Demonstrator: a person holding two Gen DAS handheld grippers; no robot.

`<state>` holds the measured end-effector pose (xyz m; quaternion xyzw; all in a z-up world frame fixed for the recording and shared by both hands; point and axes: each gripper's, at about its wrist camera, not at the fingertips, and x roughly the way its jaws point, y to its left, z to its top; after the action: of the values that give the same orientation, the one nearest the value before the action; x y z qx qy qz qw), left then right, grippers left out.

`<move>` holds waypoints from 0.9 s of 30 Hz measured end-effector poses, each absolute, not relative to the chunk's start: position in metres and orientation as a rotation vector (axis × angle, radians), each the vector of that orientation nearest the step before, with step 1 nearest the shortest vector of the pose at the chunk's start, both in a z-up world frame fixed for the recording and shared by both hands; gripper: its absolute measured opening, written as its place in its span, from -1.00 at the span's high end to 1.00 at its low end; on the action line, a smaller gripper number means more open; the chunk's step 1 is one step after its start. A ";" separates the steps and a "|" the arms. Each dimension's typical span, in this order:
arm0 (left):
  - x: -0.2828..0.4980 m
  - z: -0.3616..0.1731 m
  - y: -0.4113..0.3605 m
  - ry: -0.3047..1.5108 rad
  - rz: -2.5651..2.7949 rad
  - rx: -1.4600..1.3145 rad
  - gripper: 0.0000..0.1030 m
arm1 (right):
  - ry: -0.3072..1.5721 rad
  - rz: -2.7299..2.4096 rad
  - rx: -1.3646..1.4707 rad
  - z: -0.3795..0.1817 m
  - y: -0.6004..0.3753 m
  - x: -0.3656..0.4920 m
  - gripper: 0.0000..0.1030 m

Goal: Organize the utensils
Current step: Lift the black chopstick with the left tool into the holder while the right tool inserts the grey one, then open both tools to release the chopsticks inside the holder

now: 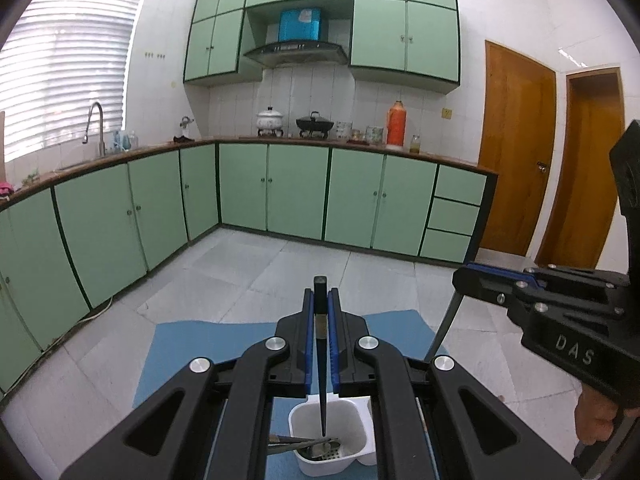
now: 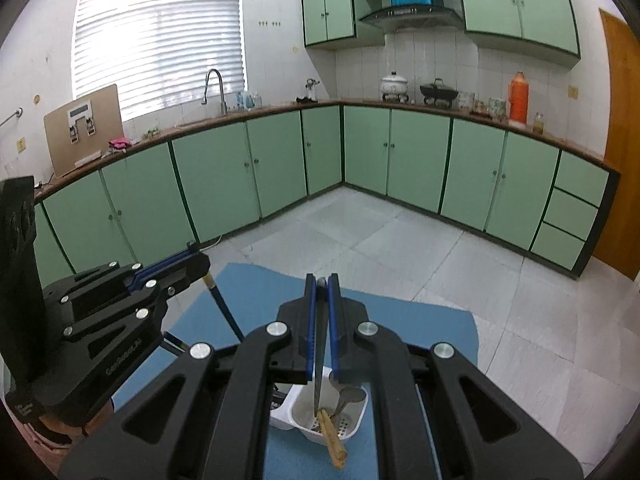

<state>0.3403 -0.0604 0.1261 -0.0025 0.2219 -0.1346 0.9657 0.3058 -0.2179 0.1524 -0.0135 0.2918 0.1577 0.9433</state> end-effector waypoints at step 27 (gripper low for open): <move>0.362 0.075 -0.066 0.527 -0.243 0.017 0.86 | 0.657 0.283 -0.034 0.105 -0.205 0.320 0.90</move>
<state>0.3616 -0.0664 0.0752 0.0084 0.2596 -0.1197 0.9582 0.3199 -0.2051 0.1047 -0.0167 0.3216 0.1384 0.9366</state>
